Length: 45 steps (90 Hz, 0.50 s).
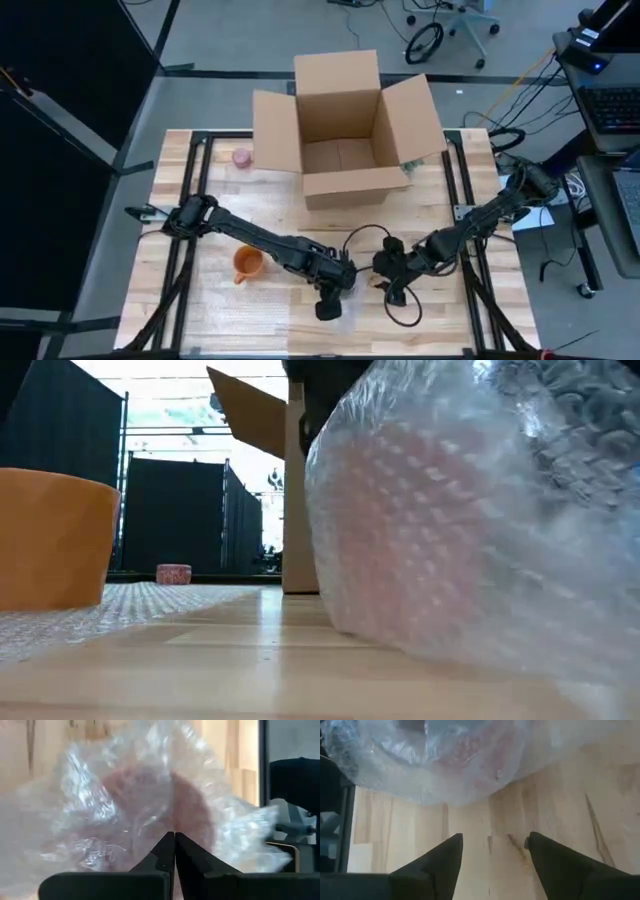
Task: Wrap mug
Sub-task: Put the pink cup into the box
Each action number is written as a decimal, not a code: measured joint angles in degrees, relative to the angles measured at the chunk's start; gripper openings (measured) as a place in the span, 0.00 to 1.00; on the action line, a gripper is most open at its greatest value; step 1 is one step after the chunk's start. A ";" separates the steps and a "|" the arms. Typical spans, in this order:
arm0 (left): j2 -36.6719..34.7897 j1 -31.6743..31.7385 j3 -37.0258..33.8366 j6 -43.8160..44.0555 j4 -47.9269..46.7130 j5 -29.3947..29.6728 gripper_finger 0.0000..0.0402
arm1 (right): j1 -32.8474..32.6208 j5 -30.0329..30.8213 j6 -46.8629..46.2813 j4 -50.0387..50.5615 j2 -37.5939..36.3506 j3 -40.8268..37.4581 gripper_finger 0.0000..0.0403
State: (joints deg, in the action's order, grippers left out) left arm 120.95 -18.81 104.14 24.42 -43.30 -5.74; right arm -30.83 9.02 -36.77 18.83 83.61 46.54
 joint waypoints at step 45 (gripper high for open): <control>-5.67 -4.44 5.39 -2.34 -20.69 19.21 0.00 | -5.90 0.09 -8.39 -0.71 -4.46 -0.02 0.53</control>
State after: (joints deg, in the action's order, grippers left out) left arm 115.28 -23.25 109.53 22.08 -63.99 13.47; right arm -36.73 9.11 -45.16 18.12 79.16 46.52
